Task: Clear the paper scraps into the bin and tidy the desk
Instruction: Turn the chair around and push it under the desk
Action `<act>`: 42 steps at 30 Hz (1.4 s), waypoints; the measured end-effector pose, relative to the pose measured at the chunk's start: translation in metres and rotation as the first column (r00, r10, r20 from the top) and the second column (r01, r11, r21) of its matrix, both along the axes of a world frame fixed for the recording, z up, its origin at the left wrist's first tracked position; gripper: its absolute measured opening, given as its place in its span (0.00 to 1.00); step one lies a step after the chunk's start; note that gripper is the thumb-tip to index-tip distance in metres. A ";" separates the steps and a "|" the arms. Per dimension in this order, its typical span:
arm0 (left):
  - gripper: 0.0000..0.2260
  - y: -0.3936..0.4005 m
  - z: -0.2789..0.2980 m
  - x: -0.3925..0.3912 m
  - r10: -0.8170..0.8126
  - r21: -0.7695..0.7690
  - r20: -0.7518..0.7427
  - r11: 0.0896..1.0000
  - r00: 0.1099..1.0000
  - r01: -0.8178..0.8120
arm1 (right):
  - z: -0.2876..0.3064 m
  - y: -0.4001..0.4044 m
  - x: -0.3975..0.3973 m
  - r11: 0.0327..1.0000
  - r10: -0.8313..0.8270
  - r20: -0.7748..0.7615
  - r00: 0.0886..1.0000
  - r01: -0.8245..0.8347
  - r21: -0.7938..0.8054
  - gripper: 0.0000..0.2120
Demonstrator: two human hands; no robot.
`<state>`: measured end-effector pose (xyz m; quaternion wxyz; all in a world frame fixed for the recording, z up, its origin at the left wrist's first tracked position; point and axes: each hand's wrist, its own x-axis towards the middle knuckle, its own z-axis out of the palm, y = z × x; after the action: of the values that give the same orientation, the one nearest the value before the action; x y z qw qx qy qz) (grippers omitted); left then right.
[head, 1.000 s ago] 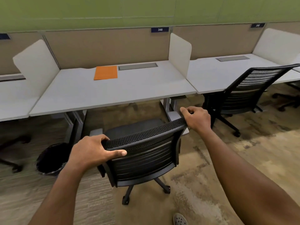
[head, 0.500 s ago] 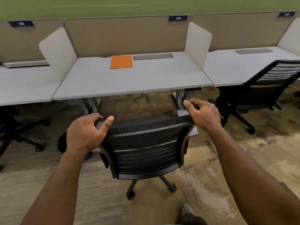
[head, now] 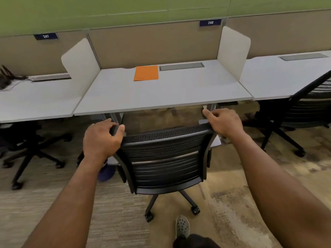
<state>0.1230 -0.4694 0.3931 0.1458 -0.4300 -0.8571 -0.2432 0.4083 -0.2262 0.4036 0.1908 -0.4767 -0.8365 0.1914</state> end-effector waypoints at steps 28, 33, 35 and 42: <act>0.31 0.180 -0.021 -0.214 0.324 -0.082 0.059 0.944 0.944 -0.319 | -0.016 0.171 -0.222 1.000 -0.012 -0.055 0.998 0.013 0.024 0.29; 0.31 0.210 -0.019 -0.244 0.277 -0.101 0.136 0.959 0.951 -0.265 | -0.015 0.195 -0.244 0.999 -0.039 -0.016 0.999 0.040 0.024 0.28; 0.31 0.218 -0.019 -0.252 0.257 -0.100 0.138 0.964 0.956 -0.245 | -0.015 0.202 -0.252 0.998 -0.065 -0.007 0.998 0.065 0.027 0.28; 0.29 0.235 -0.020 -0.272 0.213 -0.116 0.100 0.973 0.972 -0.202 | -0.017 0.219 -0.269 0.991 -0.134 -0.043 0.990 0.134 0.008 0.27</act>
<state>-0.1487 -0.2341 0.3731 0.0994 -0.3308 -0.9158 -0.2048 0.1393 -0.0072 0.3870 0.2235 -0.5267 -0.7993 0.1837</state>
